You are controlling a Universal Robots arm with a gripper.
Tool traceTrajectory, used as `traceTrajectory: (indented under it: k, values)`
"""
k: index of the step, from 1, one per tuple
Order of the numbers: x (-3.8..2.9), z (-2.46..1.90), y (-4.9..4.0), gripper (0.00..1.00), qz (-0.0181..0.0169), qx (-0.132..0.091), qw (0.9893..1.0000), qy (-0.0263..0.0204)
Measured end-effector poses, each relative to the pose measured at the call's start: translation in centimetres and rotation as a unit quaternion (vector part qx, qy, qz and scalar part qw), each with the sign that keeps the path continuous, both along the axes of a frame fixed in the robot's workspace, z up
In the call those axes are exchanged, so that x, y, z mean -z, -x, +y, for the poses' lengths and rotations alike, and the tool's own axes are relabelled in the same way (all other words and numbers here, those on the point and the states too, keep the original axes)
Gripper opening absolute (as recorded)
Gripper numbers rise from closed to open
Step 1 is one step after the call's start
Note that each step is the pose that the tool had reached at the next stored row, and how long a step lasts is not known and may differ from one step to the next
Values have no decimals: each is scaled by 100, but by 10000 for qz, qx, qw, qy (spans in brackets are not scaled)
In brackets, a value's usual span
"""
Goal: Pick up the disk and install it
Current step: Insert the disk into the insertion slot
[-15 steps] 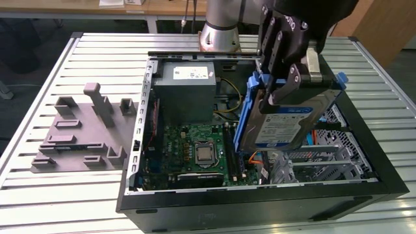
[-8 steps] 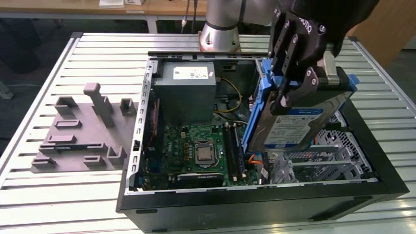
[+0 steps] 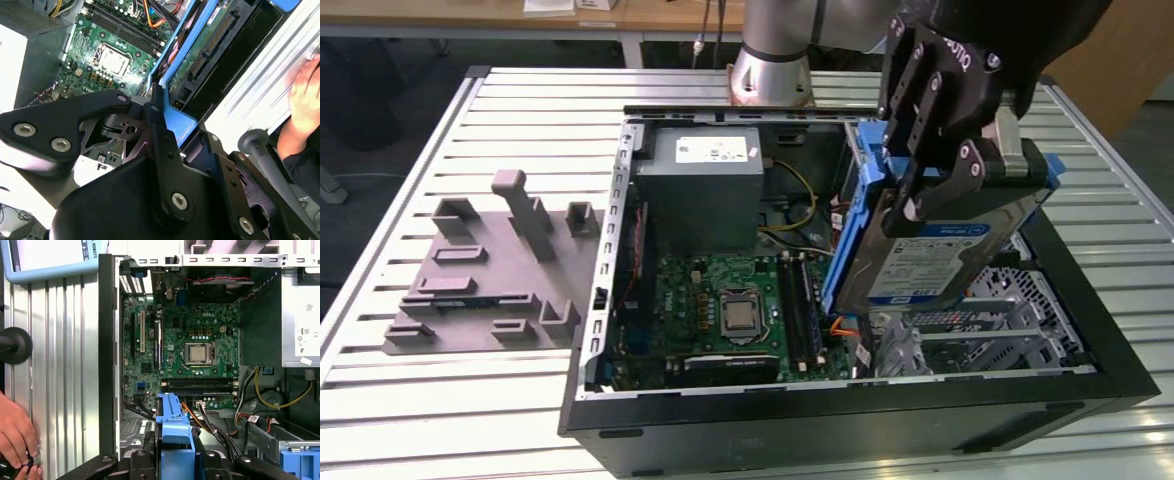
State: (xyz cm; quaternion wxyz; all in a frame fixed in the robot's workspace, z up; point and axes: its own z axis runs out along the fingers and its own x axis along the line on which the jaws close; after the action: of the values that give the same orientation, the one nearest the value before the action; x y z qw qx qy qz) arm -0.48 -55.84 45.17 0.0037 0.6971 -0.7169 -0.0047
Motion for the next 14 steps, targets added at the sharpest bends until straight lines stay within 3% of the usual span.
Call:
traceTrajectory:
  k: [6,14]
  values:
    - [2,-64,-19,36,0,8,10000,0]
    - [8,-80,-154,36,1,14,10000,0]
